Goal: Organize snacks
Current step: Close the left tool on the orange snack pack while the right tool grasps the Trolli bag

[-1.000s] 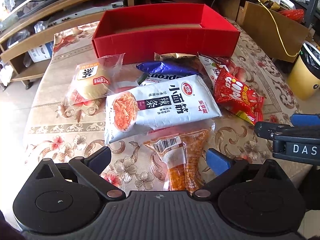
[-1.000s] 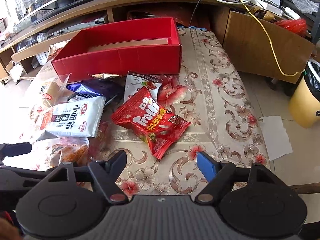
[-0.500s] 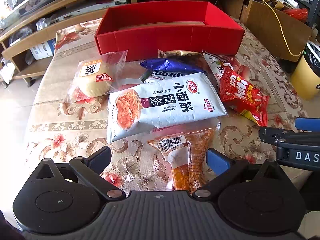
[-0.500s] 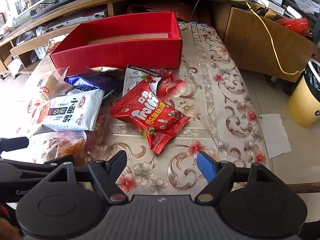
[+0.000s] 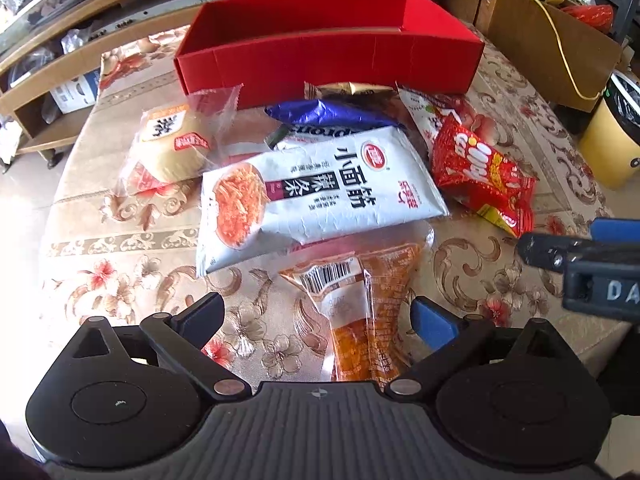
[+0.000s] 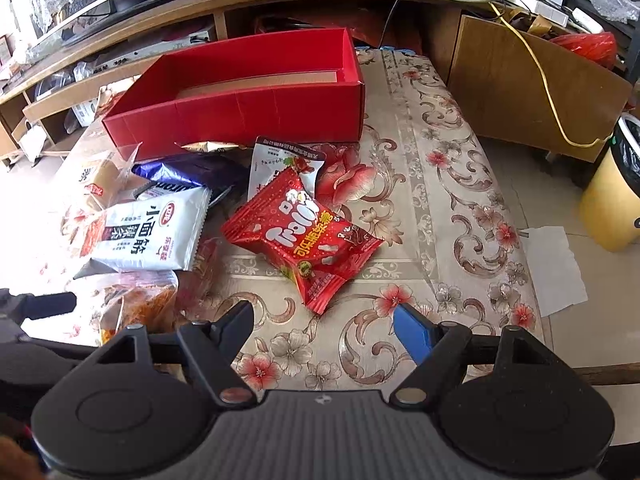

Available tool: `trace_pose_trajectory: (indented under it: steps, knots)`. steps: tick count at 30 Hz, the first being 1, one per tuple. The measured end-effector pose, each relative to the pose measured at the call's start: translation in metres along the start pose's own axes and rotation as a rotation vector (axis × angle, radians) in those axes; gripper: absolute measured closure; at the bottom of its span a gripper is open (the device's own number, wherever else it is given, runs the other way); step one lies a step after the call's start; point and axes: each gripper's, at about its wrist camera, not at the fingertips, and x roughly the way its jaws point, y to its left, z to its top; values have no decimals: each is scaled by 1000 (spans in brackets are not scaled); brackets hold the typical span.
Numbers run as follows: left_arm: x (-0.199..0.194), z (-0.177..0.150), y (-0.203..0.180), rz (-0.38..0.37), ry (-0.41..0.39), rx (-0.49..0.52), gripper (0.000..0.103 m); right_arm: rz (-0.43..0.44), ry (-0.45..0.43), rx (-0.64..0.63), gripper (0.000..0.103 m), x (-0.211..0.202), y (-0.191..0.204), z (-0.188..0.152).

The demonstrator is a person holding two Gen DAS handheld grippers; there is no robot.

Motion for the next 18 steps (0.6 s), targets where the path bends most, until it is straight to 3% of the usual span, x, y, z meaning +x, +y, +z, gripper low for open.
trace_pose_trajectory:
  steps: [13, 18]
  knots:
    - [8, -2, 6, -34, 44, -51, 14, 29, -35, 25, 31, -8, -9, 7]
    - [3, -3, 9, -42, 26, -54, 30, 62, -34, 20, 36, -9, -15, 18]
